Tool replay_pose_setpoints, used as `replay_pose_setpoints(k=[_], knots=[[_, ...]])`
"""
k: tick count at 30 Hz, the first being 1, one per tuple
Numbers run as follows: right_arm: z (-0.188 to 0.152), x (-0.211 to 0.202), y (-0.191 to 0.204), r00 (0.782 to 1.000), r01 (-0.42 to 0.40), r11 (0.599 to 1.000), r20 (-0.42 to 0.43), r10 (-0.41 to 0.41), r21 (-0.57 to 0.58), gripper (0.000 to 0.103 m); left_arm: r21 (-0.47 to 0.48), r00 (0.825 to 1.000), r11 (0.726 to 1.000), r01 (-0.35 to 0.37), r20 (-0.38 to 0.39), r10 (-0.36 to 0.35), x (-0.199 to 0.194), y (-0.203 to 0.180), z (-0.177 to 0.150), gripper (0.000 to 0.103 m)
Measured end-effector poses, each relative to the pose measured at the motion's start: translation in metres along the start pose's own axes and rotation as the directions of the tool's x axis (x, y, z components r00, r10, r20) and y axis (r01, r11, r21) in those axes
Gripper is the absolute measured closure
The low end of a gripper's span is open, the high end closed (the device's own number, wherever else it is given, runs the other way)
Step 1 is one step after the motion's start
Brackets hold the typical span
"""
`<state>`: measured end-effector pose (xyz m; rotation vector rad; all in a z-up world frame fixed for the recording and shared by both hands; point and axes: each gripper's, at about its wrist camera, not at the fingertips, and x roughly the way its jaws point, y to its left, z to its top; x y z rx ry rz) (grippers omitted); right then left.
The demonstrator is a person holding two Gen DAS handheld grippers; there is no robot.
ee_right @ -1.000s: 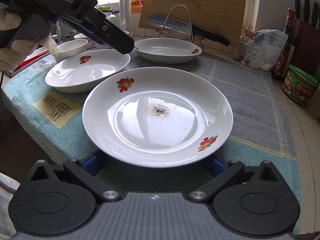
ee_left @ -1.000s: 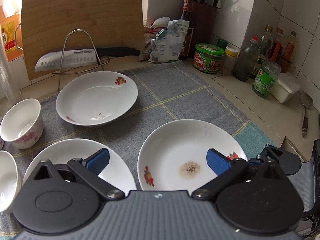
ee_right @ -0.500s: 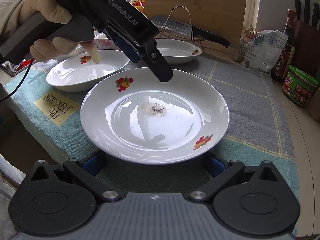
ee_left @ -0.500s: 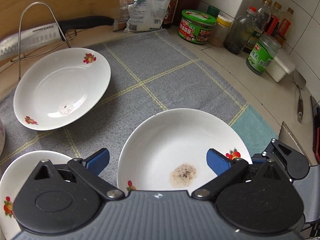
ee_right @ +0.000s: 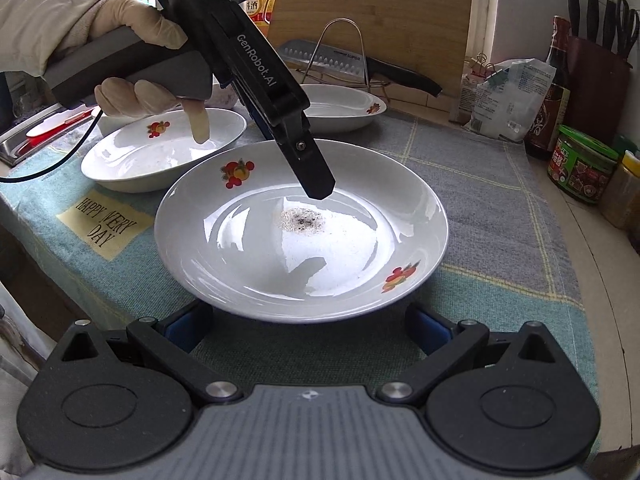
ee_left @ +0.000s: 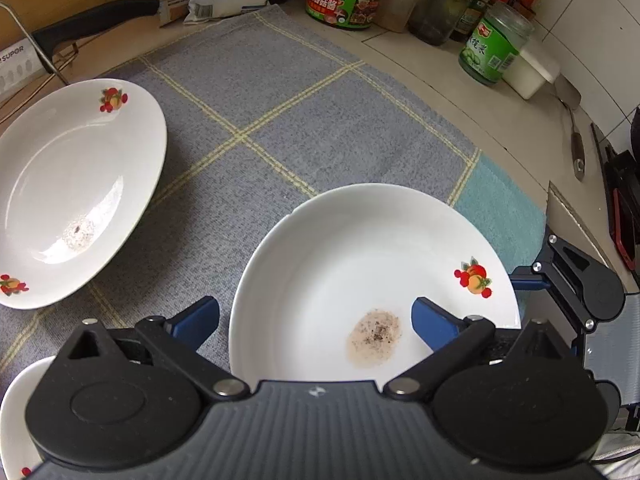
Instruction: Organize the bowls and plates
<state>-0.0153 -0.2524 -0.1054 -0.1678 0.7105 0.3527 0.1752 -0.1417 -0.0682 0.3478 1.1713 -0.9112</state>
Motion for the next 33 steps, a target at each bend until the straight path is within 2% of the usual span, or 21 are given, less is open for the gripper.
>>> replay_pose_setpoints(k=[5,14,21,23,27,33], knots=[[-0.001,0.0,0.002,1.0,0.021,1.0,0.013,-0.021,0.017,0.0,0.023,0.999,0.999,0.036,-0.038,-0.035,0.005,0.001,-0.001,0.009],[0.0,0.002,0.0,1.0,0.008,1.0,0.018,-0.008,0.005,0.0,0.089,0.993,0.993,0.077,-0.096,-0.068,0.008,0.0,0.004,0.009],[-0.005,0.0,0.002,0.999,0.024,1.0,0.044,-0.025,0.019,0.0,0.114,0.992,0.988,0.099,-0.094,-0.089,0.006,0.003,0.005,0.02],[-0.007,-0.001,0.003,0.998,0.029,0.999,0.053,-0.031,0.023,0.0,0.118,0.992,0.988,0.096,-0.094,-0.085,0.005,0.004,0.006,0.026],[-0.007,-0.002,0.003,0.998,0.037,0.999,0.053,-0.038,0.026,0.0,0.109,0.991,0.988,0.105,-0.098,-0.094,0.005,0.007,0.008,0.027],[0.001,0.001,0.002,1.0,0.025,1.0,0.01,-0.025,0.018,0.0,0.108,0.989,0.988,0.108,-0.11,-0.096,0.006,0.007,0.01,0.028]])
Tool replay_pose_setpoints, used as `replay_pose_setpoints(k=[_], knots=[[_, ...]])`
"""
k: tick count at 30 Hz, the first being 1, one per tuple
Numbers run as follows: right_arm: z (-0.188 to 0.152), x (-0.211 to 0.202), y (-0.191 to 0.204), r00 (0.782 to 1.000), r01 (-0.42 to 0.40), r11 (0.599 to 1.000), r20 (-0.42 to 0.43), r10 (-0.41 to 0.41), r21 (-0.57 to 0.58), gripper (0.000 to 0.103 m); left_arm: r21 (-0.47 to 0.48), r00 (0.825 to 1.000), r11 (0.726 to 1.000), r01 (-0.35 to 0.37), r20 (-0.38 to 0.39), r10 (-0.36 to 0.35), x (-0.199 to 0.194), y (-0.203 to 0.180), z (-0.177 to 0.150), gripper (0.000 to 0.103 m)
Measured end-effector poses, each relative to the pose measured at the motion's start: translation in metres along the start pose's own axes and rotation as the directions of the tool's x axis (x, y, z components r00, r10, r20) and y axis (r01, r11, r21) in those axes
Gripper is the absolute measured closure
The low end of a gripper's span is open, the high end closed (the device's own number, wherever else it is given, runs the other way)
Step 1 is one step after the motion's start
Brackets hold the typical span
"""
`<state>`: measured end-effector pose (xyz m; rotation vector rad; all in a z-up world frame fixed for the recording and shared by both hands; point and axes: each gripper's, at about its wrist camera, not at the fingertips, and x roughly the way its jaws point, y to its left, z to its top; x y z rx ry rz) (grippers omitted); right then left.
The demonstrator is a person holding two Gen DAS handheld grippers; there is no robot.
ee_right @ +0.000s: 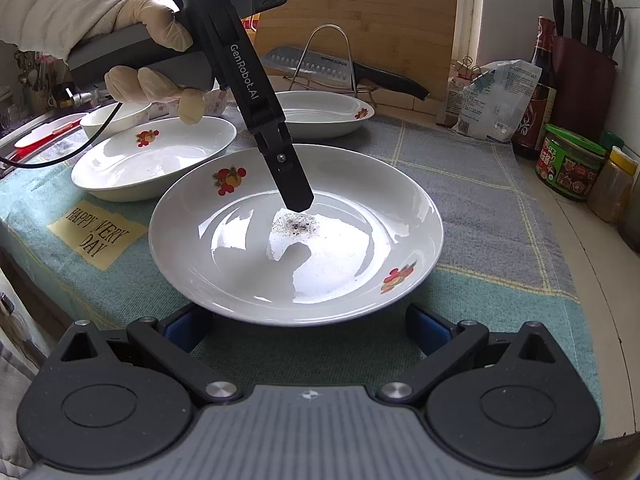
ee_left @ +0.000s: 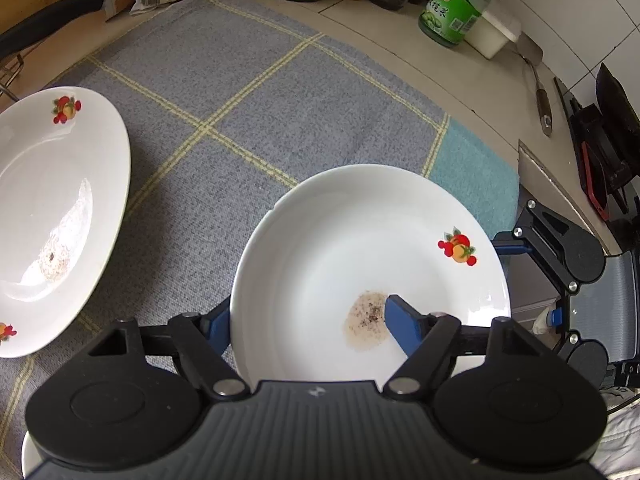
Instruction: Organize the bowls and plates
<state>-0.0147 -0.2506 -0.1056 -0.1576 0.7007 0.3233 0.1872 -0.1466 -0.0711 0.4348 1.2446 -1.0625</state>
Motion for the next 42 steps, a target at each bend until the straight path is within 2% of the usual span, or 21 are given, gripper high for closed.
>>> replay_pose_setpoints(k=[13,22,29,42], knots=[[0.009,0.005,0.0,0.999,-0.018,0.999,-0.047,0.017,-0.027,0.0,0.02,1.0,1.0,0.024,-0.008,-0.024,0.001,0.003,0.001,0.028],[0.018,0.009,0.004,0.995,-0.013,0.999,-0.097,0.008,-0.048,0.0,0.021,1.0,1.0,0.014,-0.008,-0.014,0.001,0.0,0.001,0.028],[0.016,0.011,0.002,0.996,-0.035,0.999,-0.089,0.033,-0.021,0.0,0.025,1.0,1.0,0.015,0.002,-0.015,0.0,0.001,0.001,0.028],[0.018,0.01,0.005,0.994,-0.017,1.0,-0.11,0.015,-0.02,0.0,0.049,1.0,0.999,0.0,0.016,-0.001,-0.003,-0.004,0.0,0.028]])
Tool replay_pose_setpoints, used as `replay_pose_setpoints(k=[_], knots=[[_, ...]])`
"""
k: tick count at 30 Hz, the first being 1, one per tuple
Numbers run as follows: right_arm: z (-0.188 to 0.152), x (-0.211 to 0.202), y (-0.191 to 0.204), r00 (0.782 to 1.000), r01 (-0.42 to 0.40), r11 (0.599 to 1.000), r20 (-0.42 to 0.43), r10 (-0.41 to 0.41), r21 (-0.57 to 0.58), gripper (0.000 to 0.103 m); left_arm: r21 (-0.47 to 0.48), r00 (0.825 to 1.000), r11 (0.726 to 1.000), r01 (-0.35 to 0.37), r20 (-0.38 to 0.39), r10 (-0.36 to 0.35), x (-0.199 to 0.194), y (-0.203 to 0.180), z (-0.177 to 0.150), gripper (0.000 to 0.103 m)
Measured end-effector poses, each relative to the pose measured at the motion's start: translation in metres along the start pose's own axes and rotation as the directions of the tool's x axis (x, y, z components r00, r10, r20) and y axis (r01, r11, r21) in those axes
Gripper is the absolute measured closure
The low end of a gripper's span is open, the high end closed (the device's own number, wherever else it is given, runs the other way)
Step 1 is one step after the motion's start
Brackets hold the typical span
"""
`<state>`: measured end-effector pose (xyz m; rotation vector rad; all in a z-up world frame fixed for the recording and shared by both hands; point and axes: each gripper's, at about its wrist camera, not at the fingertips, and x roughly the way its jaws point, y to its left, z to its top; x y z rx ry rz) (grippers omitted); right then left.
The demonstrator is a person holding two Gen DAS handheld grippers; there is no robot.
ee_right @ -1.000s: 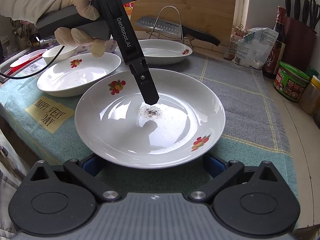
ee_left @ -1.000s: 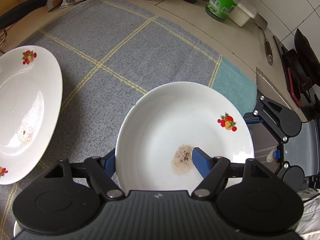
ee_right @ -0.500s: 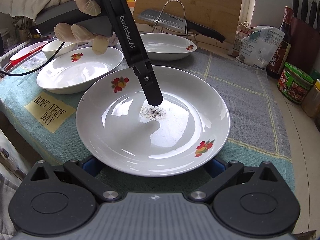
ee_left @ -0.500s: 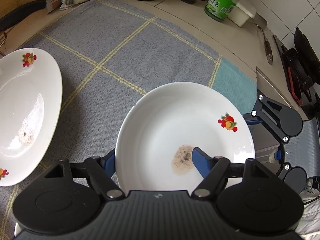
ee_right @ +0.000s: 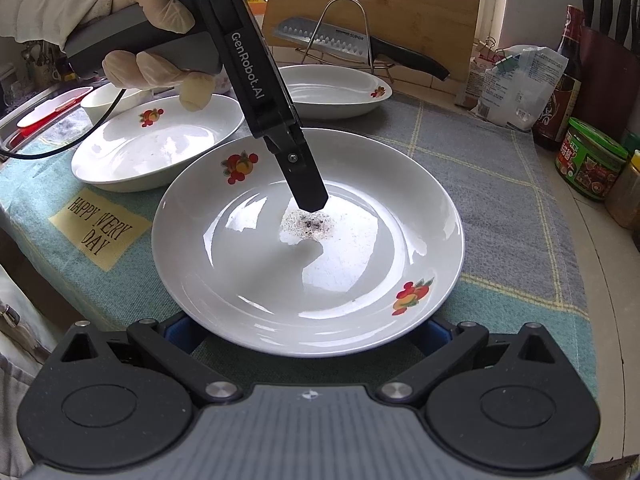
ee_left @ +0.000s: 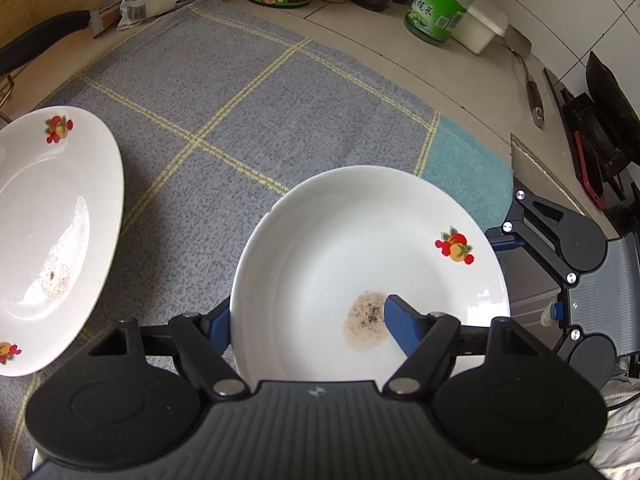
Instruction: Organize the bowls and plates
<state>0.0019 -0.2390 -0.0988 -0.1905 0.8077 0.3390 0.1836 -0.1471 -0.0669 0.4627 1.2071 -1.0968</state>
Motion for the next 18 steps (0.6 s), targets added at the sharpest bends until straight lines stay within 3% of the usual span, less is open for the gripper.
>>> replay_pose_setpoints(k=[18], knots=[[0.008,-0.006,-0.01,0.999,0.032,0.999,-0.009,-0.032,-0.002,0.0,0.014,0.999,1.0,0.0,0.033,-0.001,-0.004,-0.002,0.02,0.028]])
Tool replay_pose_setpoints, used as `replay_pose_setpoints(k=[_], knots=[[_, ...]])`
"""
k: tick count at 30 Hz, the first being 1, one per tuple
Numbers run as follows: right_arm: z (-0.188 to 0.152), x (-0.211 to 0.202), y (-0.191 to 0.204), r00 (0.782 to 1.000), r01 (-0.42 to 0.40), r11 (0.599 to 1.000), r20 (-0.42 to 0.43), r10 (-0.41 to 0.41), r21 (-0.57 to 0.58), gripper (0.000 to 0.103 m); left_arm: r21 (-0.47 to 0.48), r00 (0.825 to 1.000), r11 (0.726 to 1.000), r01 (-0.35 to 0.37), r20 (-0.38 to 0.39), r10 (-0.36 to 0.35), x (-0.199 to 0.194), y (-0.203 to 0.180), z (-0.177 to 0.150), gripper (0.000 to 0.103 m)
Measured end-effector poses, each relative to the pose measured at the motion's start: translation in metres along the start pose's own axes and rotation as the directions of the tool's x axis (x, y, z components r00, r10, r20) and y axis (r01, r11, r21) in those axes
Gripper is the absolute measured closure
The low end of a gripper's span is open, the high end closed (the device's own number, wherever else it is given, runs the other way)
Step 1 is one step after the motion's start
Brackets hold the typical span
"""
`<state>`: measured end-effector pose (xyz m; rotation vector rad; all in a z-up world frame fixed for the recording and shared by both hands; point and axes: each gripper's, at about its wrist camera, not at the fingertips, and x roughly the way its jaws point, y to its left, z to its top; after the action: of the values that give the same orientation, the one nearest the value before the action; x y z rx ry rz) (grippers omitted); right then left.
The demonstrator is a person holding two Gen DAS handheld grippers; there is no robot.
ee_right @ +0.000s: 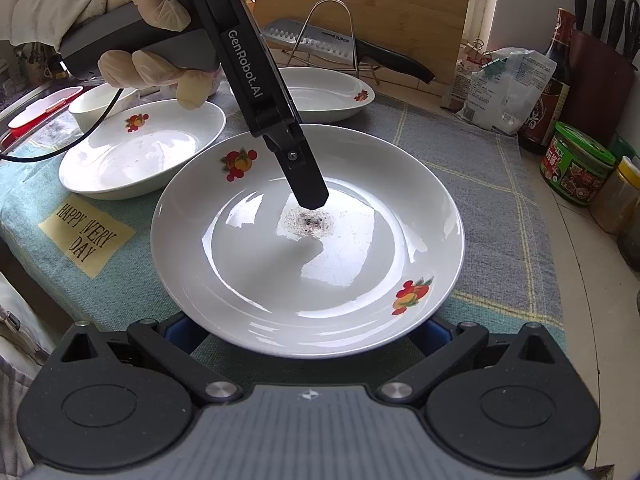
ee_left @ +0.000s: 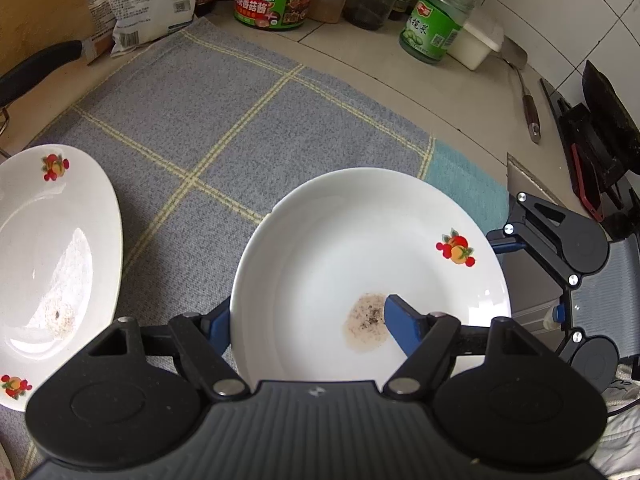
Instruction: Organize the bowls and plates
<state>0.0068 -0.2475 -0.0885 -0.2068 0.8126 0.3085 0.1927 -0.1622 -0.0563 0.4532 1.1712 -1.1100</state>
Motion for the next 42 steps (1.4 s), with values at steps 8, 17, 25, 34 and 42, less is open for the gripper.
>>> replay_pose_setpoints(k=[8,17,25,34,42], knots=[[0.008,0.002,-0.018,1.0,0.022,1.0,0.005,-0.022,-0.001,0.0,0.004,1.0,1.0,-0.001,0.028,0.001,0.002,0.004,0.022,0.028],[0.018,0.013,-0.05,0.999,0.043,0.999,0.013,-0.043,0.017,0.0,0.018,0.998,1.0,-0.006,0.065,0.004,0.011,0.014,0.057,0.028],[0.026,0.025,-0.073,0.998,0.061,0.998,0.013,-0.061,0.03,0.0,0.027,0.996,1.0,-0.01,0.087,0.008,0.021,0.022,0.083,0.028],[0.032,0.04,-0.095,0.997,0.073,0.996,-0.001,-0.073,0.046,0.0,0.008,0.995,1.0,-0.017,0.095,0.017,0.04,0.036,0.105,0.028],[0.034,0.051,-0.109,0.997,0.072,0.996,-0.019,-0.071,0.055,0.0,0.005,0.995,1.0,-0.029,0.095,0.029,0.053,0.042,0.115,0.028]])
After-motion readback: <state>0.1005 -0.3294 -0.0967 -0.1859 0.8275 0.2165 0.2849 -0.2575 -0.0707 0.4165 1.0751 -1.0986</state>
